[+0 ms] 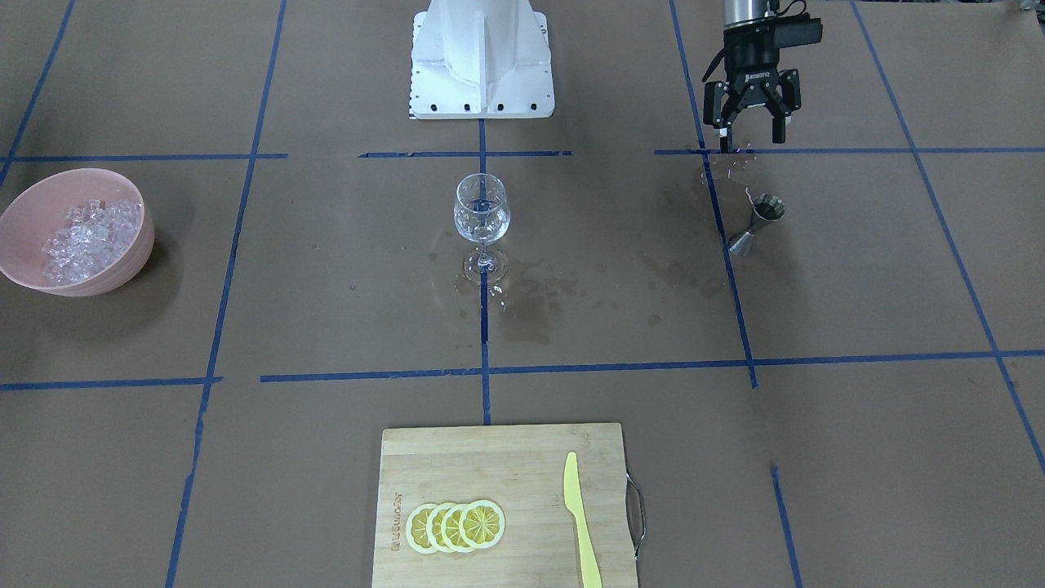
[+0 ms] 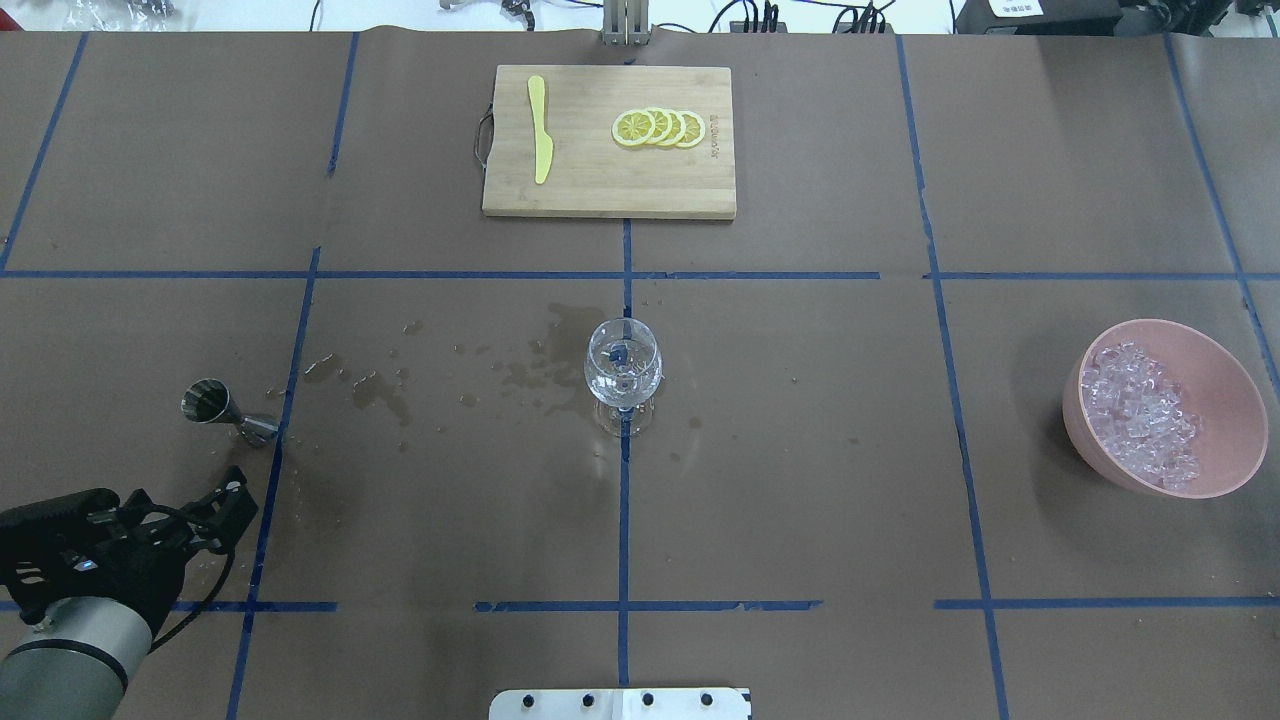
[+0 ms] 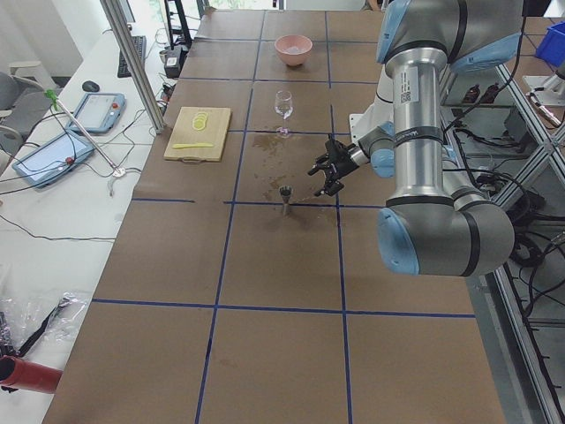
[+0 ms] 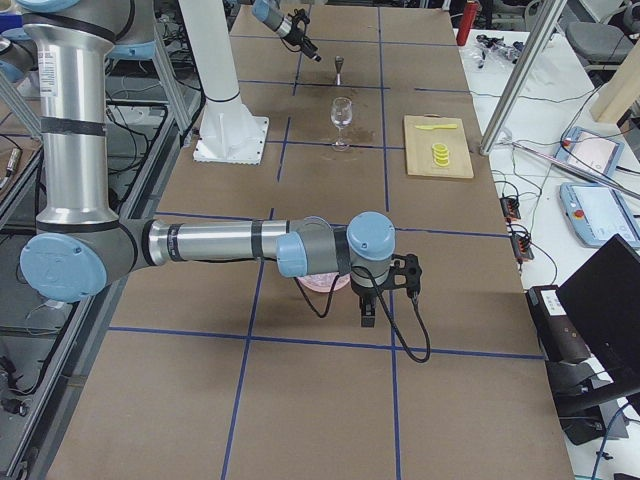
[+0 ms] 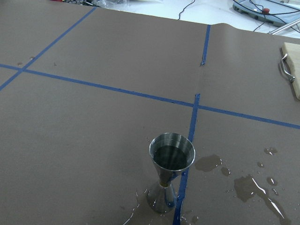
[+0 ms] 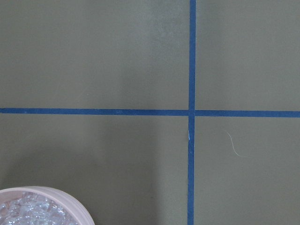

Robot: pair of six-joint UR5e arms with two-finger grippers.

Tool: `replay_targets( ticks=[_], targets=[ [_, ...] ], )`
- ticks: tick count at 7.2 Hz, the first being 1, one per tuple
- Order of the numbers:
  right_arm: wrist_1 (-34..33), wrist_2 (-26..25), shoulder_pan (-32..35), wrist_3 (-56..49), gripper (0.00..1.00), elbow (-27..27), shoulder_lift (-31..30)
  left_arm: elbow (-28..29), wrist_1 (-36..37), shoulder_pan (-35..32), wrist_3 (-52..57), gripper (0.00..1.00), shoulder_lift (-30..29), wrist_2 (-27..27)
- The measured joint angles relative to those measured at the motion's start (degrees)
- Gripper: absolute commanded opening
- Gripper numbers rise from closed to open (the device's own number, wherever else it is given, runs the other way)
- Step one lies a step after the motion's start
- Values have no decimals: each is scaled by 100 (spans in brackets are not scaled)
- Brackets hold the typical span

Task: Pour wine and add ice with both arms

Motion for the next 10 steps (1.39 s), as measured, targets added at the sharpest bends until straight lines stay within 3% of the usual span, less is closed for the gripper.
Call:
replay_targets(
  ticks=[5, 10],
  targets=[
    [0, 0, 2, 0, 100, 15, 0, 1317, 80, 30, -130, 99, -692, 1156],
    [0, 0, 4, 0, 100, 35, 12, 1856, 73, -198, -169, 94, -911, 1344]
  ],
)
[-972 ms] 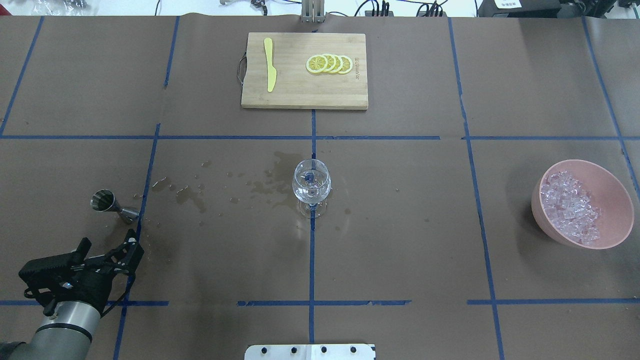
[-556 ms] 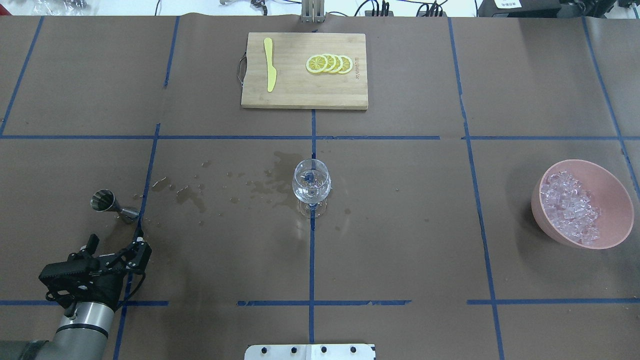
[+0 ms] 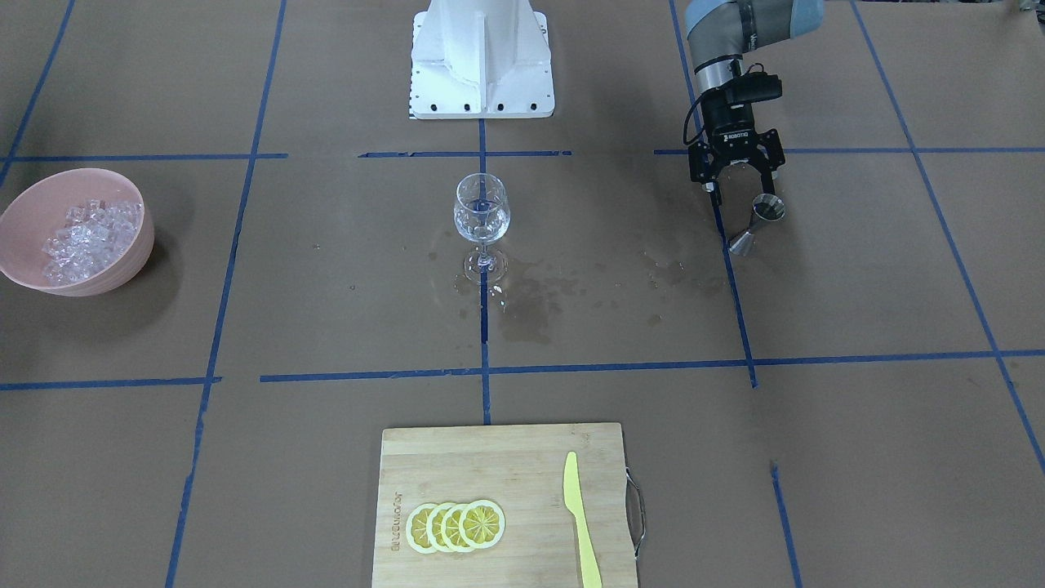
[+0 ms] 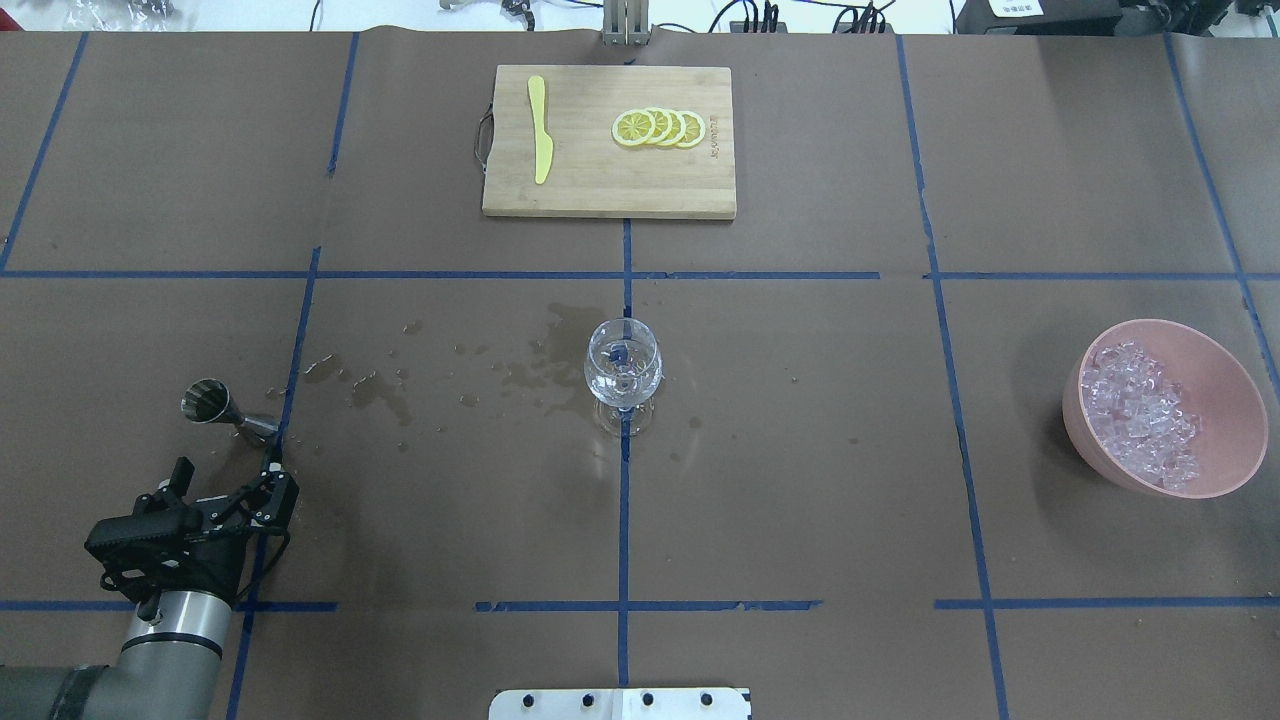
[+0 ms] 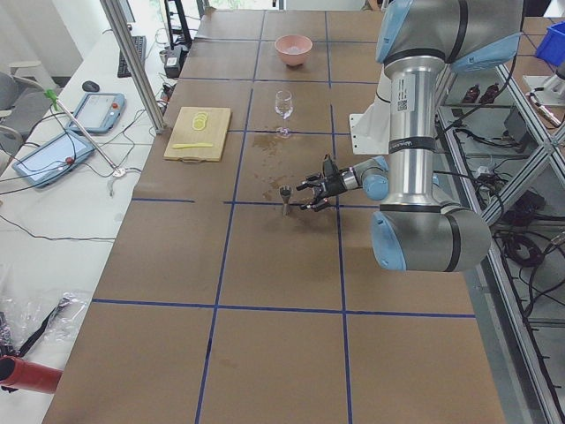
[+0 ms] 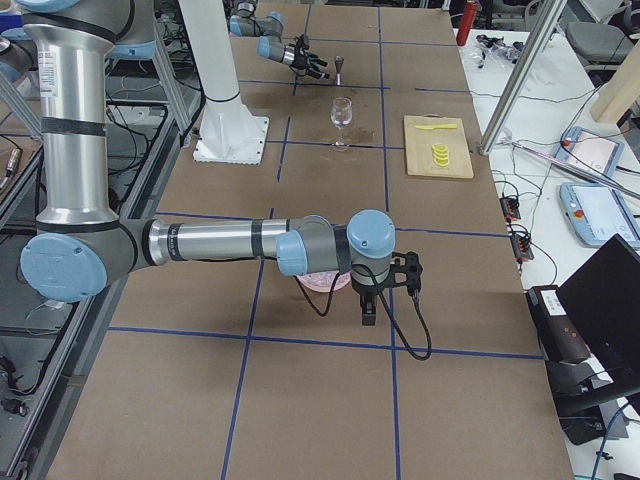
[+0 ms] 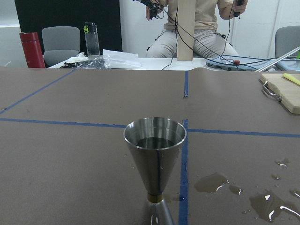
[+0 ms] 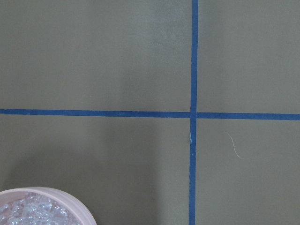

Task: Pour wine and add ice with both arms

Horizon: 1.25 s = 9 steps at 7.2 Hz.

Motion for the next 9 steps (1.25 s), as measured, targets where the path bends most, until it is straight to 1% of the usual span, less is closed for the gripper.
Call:
replay_targets(
  ticks=[2, 3, 4, 9],
  targets=[
    [0, 0, 4, 0, 100, 4, 4, 371, -1, -339, 10, 92, -365, 114],
    [0, 0, 5, 0, 100, 1, 5, 449, -1, -472, 26, 90, -441, 176],
    [0, 0, 5, 0, 100, -2, 5, 482, -1, -573, 44, 90, -465, 213],
    [0, 8, -1, 0, 100, -37, 11, 717, -7, -662, 61, 90, -597, 236]
  ],
)
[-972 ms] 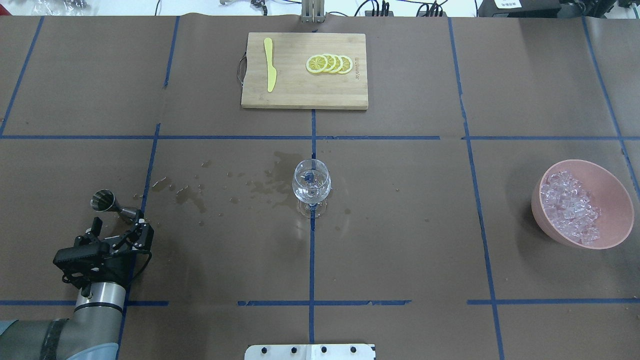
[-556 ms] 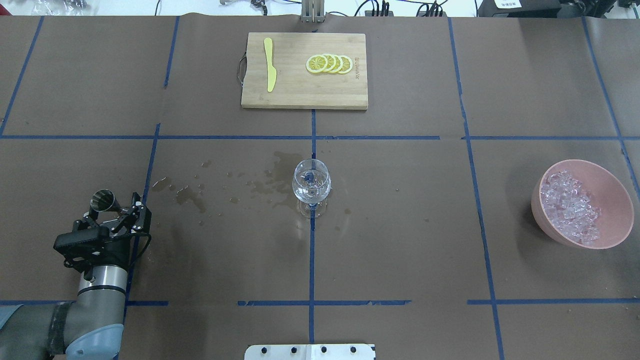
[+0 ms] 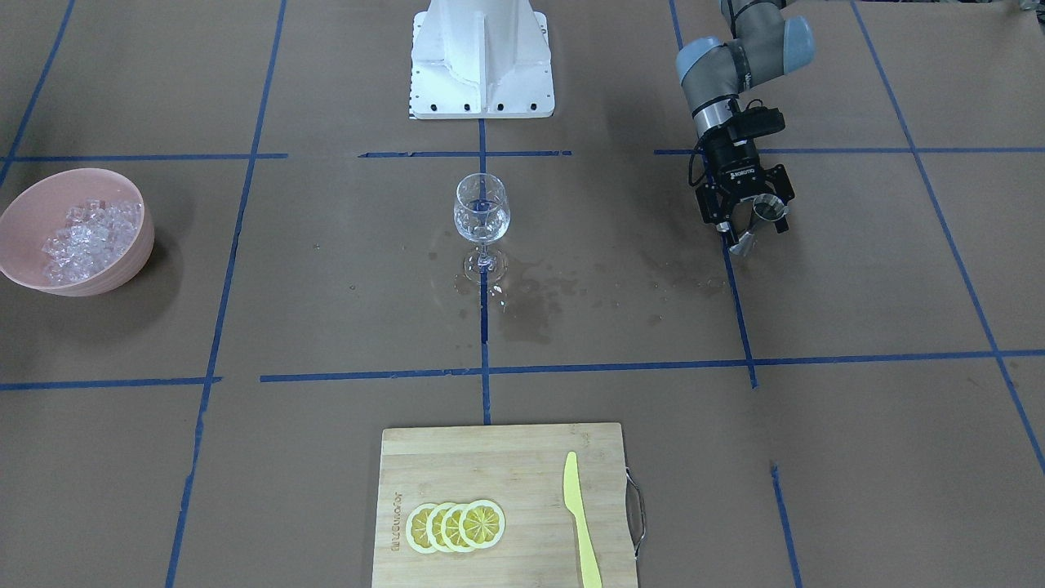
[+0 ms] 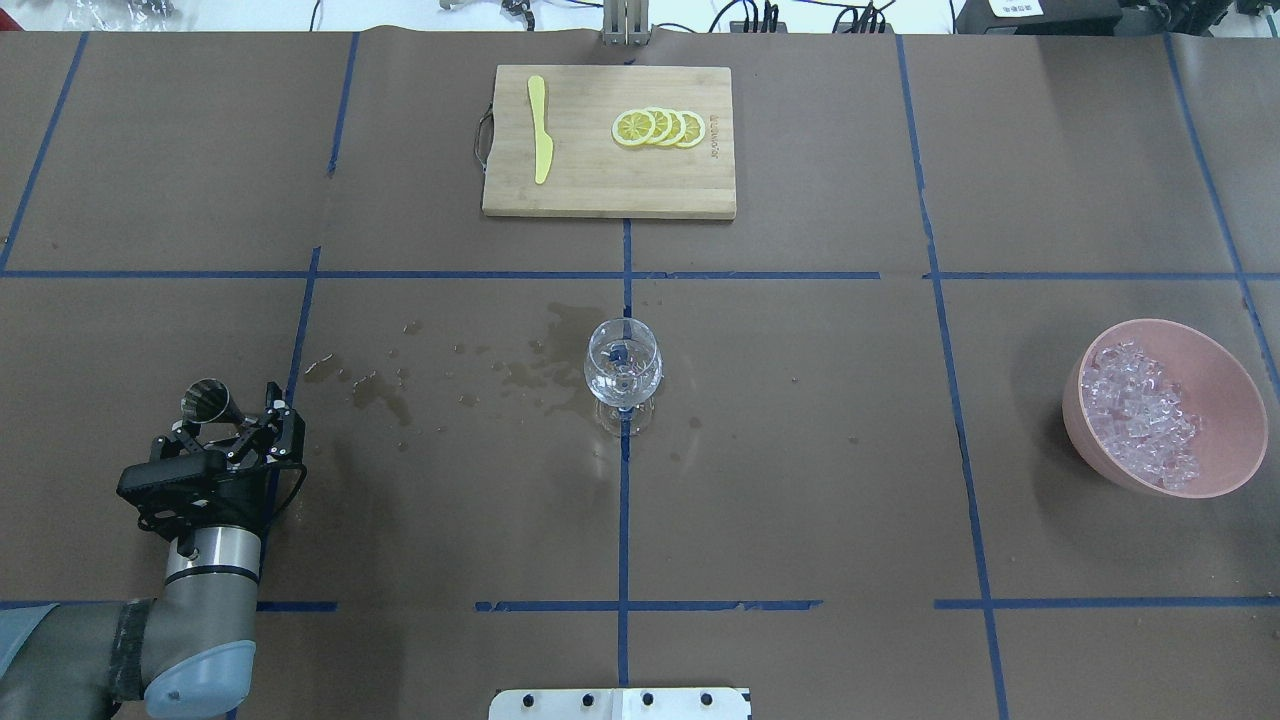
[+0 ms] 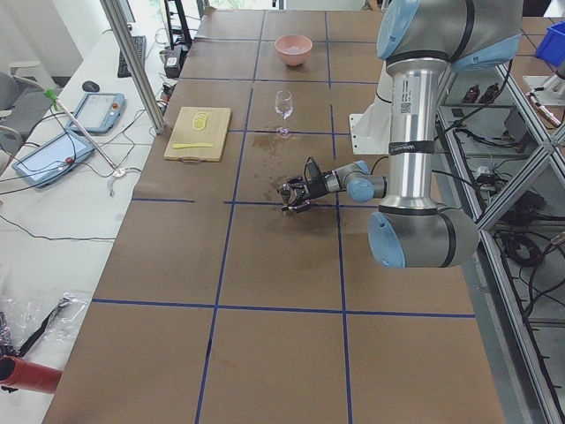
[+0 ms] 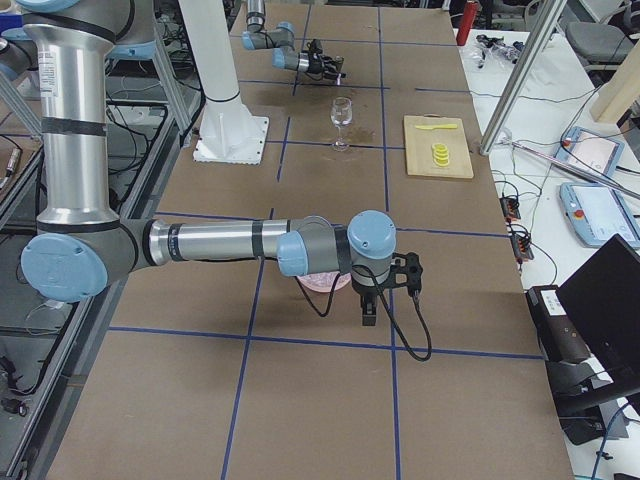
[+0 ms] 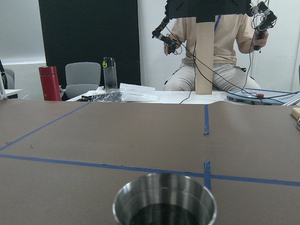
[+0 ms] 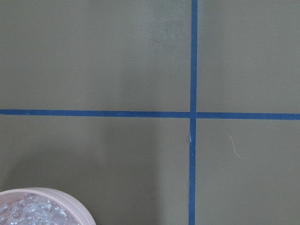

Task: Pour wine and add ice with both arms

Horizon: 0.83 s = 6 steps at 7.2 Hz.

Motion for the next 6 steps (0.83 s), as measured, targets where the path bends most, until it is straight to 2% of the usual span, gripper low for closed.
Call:
replay_targets(
  ticks=[3, 6],
  targets=[
    [0, -6, -1, 0, 100, -15, -5, 71, -3, 25, -8, 89, -38, -9],
    [0, -1, 5, 0, 100, -18, -9, 96, -13, 42, -43, 78, -40, -28]
  ],
)
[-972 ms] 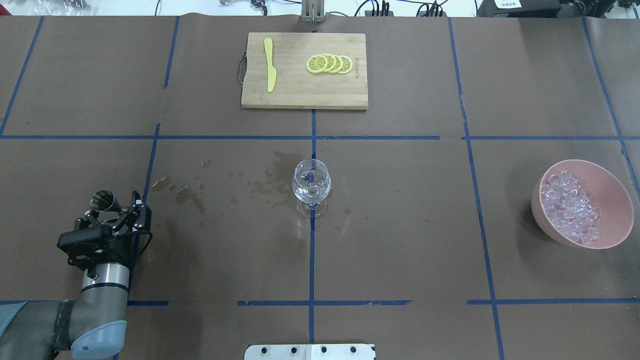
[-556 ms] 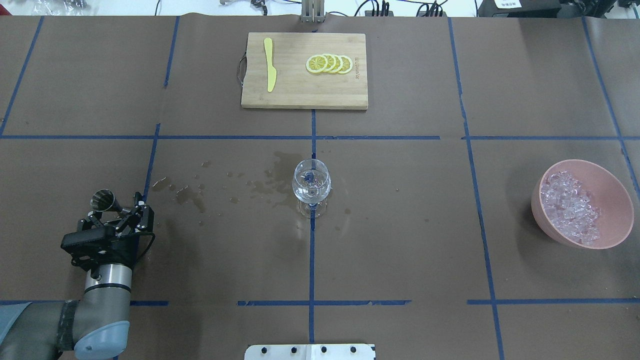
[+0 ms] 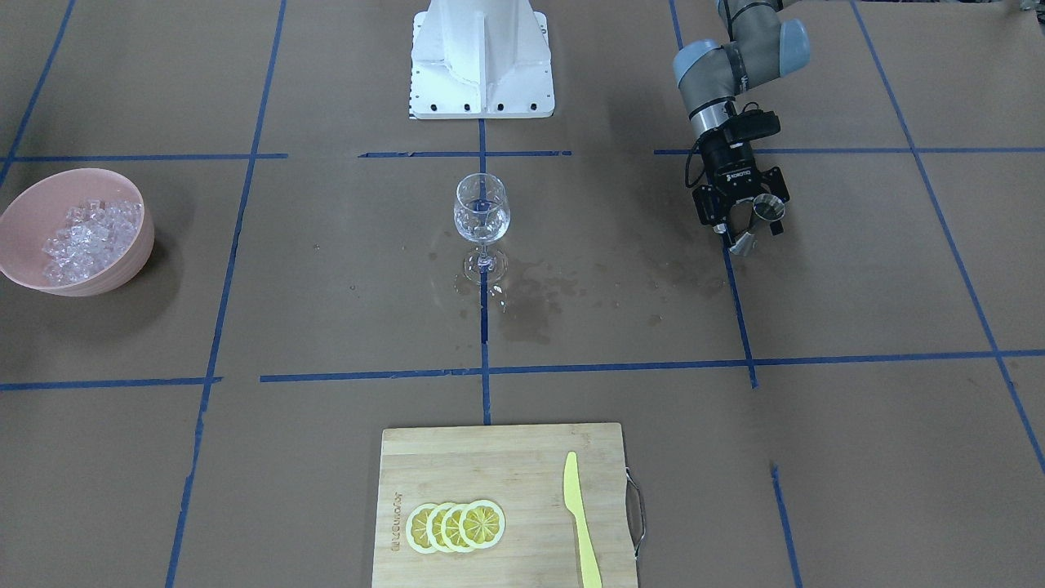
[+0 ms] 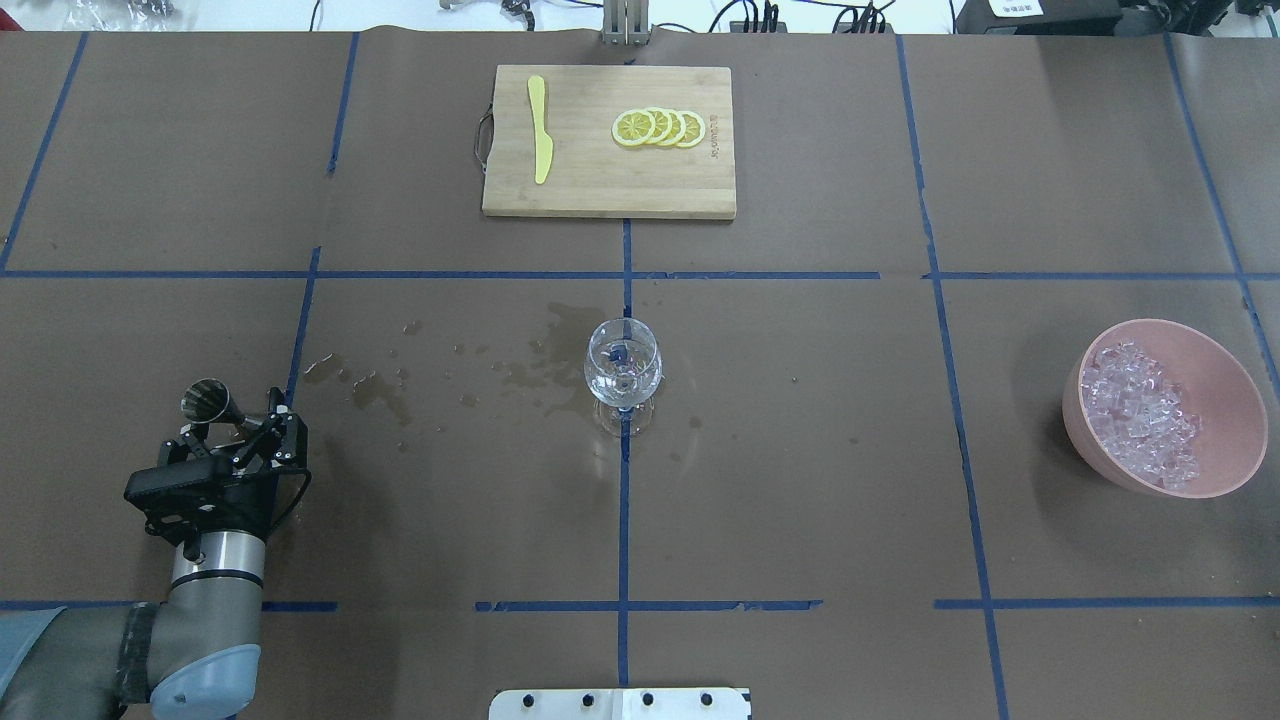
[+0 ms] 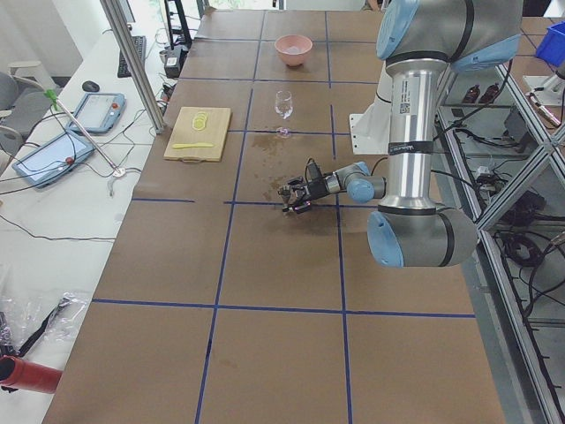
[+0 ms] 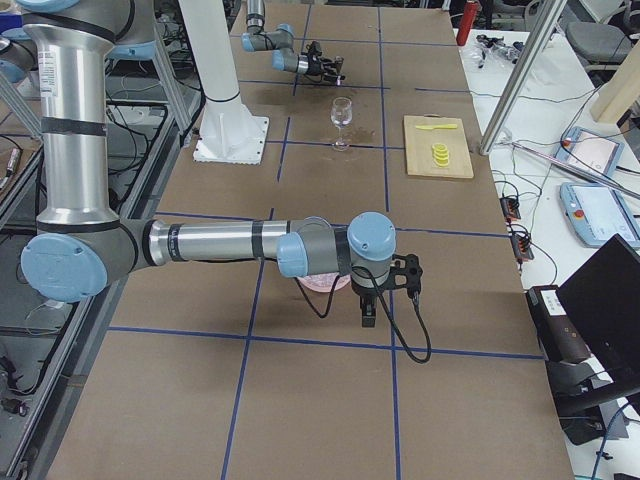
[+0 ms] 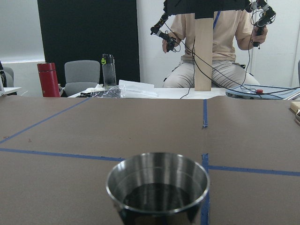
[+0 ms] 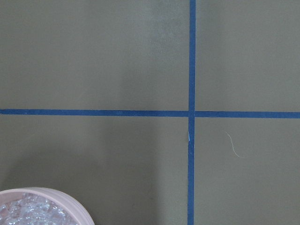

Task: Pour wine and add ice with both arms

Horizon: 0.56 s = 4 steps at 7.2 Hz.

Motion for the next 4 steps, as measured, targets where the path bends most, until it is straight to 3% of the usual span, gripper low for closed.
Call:
replay_targets(
  ticks=[3, 4],
  targets=[
    [0, 1, 1, 0, 100, 2, -5, -6, -7, 8, -17, 65, 18, -22],
    [0, 1, -1, 0, 100, 2, -6, -5, -7, 9, -18, 53, 29, -23]
  ],
)
